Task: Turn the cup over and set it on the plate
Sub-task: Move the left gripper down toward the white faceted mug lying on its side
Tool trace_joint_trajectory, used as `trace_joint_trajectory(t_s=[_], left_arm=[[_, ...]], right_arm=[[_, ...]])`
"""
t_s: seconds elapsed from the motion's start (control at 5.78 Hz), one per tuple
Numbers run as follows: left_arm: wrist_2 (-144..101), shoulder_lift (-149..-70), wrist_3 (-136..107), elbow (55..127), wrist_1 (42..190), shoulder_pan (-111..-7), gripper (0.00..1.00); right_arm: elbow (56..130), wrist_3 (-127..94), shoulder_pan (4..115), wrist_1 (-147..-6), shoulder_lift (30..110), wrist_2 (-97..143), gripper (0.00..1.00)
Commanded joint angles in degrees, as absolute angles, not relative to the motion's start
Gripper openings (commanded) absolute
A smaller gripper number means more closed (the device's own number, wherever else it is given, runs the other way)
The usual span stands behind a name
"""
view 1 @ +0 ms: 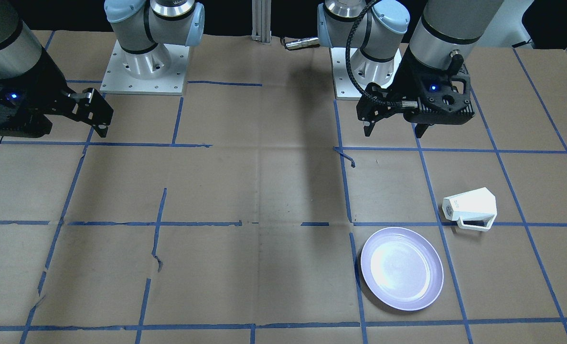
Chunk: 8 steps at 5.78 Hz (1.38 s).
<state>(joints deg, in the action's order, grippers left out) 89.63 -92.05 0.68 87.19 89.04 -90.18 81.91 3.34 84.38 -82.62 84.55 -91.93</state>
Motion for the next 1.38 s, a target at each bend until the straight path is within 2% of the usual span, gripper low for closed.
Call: trace_joint_trajectory(t_s=[0.0,0.52,1.21], left_arm=[[89.6,-92.0,0.7,86.8,89.1,-90.2,0.99],[89.4,-89.6,9.0,87.4,89.8,-83.3,0.99],[88.9,-85.8,35.1,87.4,91.4,-60.6,0.99]], right_arm=[[81.9,3.3,84.4,-82.6,84.6,-91.9,1.0],[81.9,3.3,84.4,-82.6,84.6,-91.9,1.0],[81.9,3.3,84.4,-82.6,84.6,-91.9,1.0]])
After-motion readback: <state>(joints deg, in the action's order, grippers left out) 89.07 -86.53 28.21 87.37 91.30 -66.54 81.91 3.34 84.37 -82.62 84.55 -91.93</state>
